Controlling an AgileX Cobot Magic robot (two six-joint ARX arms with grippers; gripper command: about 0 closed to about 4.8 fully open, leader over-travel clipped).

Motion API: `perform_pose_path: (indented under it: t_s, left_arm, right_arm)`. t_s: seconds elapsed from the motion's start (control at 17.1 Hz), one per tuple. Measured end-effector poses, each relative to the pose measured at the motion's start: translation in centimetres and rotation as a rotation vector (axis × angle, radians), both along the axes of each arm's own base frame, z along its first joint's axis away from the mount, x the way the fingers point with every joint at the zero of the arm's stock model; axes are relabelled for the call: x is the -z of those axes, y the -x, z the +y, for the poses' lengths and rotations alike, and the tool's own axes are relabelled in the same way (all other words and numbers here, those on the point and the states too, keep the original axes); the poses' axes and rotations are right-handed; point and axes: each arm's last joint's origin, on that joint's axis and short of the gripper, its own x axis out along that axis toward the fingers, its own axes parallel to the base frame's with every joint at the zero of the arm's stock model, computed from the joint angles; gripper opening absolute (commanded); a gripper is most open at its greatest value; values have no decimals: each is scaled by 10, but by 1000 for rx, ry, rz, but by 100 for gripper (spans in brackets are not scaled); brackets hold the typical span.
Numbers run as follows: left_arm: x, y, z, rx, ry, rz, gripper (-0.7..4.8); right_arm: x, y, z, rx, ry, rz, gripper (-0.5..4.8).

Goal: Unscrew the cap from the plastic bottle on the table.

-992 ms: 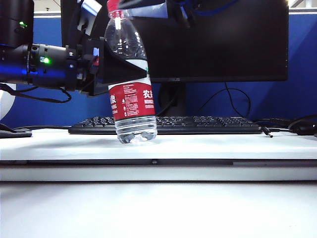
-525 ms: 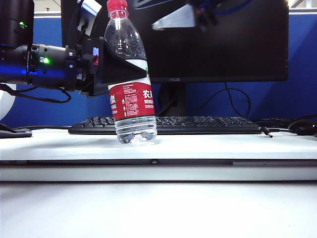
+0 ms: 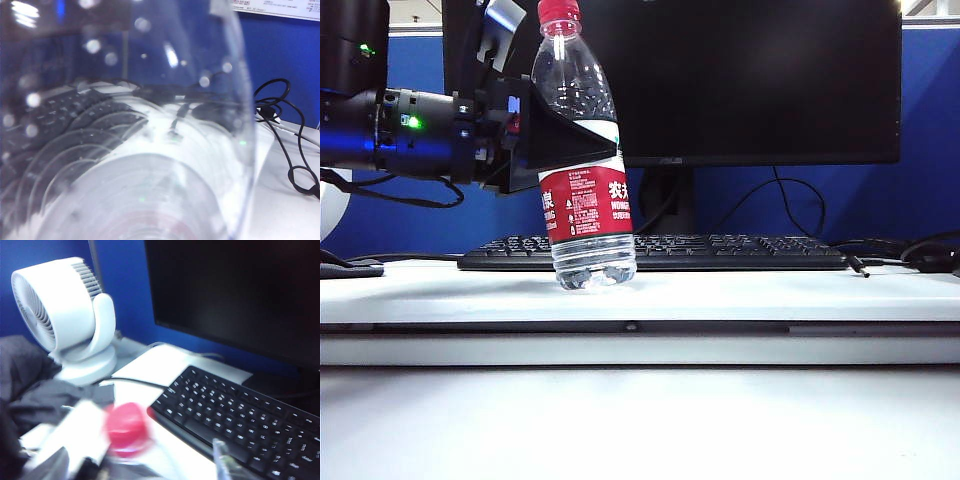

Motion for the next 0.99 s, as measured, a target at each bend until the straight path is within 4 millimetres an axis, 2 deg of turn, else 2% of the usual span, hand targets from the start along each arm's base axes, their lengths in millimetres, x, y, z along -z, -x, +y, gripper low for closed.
perform_pose_path:
  t_s: [0.06, 0.18, 0.82, 0.99]
  left_arm:
    - [0, 0, 0, 0, -1, 1, 316]
    - [1, 0, 0, 1, -10, 2, 316]
    - [2, -1, 0, -16, -60, -34, 316]
    - [2, -1, 0, -19, -65, -34, 316]
  right_arm:
    - [3, 10, 14, 29, -8, -16, 378]
    - [9, 16, 26, 63, -1, -21, 378]
    - [11, 13, 29, 103, -26, -19, 377]
    - [20, 9, 36, 105, -8, -7, 377]
